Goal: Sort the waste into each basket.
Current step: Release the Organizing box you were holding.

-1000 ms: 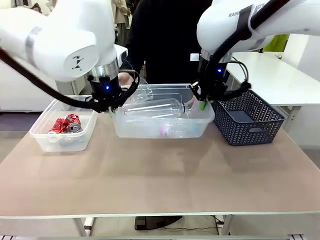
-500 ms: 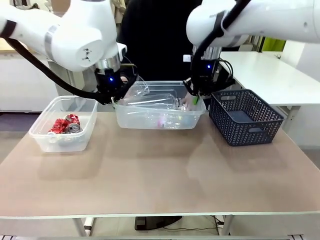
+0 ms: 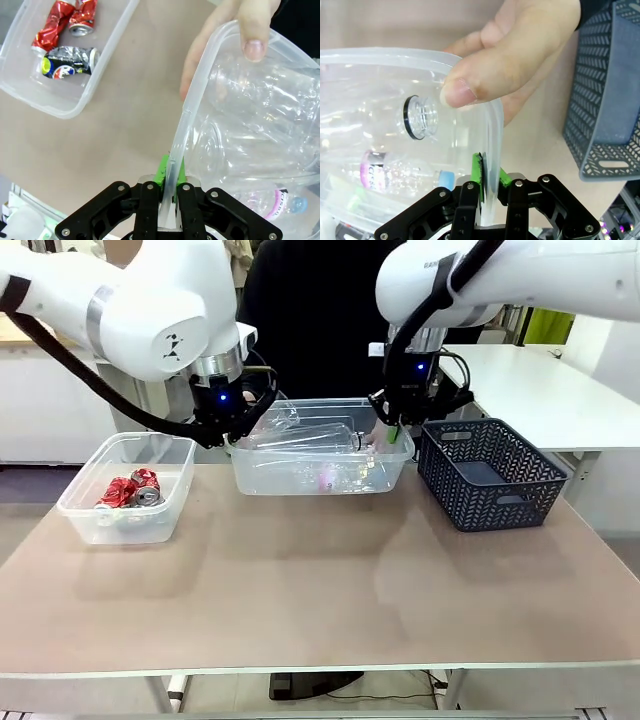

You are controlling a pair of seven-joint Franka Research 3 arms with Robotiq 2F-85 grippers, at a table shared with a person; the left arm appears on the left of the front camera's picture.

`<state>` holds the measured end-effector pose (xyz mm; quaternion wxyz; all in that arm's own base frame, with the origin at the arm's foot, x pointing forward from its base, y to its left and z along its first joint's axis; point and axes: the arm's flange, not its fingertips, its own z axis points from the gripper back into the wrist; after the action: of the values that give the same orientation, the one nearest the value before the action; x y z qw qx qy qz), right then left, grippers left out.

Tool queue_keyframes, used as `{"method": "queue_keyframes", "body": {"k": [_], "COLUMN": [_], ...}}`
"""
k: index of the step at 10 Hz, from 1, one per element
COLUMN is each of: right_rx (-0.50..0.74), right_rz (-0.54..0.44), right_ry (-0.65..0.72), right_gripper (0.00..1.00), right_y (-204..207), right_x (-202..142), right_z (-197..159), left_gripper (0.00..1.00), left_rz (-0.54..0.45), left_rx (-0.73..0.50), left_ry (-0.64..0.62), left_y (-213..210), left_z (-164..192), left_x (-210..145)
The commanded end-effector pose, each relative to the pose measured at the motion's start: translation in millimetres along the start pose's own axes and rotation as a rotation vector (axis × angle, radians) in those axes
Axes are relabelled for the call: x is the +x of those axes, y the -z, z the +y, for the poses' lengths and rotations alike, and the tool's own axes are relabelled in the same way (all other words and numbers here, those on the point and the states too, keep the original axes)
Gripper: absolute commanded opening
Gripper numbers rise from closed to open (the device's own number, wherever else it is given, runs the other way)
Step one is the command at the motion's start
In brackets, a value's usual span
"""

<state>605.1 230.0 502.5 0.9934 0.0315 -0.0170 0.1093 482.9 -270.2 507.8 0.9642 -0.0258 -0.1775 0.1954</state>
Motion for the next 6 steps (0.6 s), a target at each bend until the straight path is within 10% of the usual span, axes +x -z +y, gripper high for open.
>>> {"method": "queue_keyframes", "body": {"k": [1,5,6], "right_rx": [-0.003,0.0,-0.006], "right_rz": [-0.006,0.0,-0.028], "right_ry": [-0.01,-0.001,-0.008], "right_gripper": [0.05,0.05,0.6], "right_y": [3.7,0.7,-2.3], "right_x": [-7.9,-0.2,-9.0], "right_z": [4.5,0.6,-1.6], "left_gripper": [0.05,0.18,0.62], "left_rz": [-0.021,0.001,0.009], "left_rx": [-0.005,0.001,-0.03], "left_ry": [-0.019,-0.001,0.036], "left_y": [-2.5,0.6,-1.1], "left_z": [3.8,0.5,-0.9], "left_x": [1.0,0.1,-1.1]}}
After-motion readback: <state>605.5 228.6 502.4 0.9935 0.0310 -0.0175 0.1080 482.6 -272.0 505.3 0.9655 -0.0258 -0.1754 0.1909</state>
